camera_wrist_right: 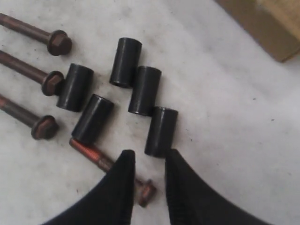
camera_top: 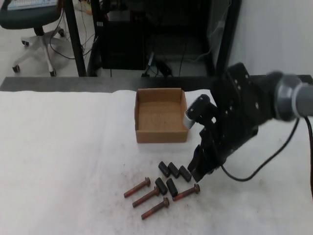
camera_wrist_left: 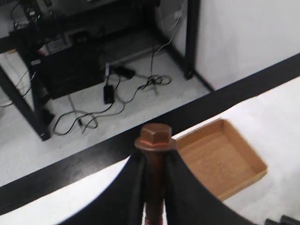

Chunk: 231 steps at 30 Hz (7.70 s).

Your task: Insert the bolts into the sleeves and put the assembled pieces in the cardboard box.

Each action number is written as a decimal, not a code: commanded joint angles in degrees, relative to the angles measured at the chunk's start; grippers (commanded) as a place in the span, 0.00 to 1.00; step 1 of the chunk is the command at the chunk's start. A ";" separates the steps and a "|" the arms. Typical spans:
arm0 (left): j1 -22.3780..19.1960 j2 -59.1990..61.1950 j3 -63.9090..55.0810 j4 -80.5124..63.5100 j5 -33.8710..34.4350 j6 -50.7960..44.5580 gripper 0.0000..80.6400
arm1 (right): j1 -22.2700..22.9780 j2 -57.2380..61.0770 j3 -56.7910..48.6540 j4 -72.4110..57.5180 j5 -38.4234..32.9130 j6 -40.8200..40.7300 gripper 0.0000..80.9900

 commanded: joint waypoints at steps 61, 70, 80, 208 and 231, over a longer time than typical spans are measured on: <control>0.16 -0.87 -0.13 6.61 1.56 -0.46 0.00 | 6.49 15.66 -22.93 21.38 11.98 7.46 0.45; 0.16 -0.87 -0.13 6.61 1.56 -0.46 0.00 | 7.01 15.90 -22.69 20.65 12.01 7.18 0.45; 0.16 -0.87 -0.13 6.61 1.56 -0.46 0.00 | 7.01 18.27 -22.59 21.40 12.32 7.19 0.45; -8.74 13.17 48.96 -106.81 41.03 -36.23 0.00 | 8.73 -14.92 31.17 -91.17 -31.14 45.06 0.01; -8.92 13.17 48.96 -106.81 41.02 -36.87 0.00 | 8.20 -14.57 31.07 -91.98 -27.75 46.01 0.01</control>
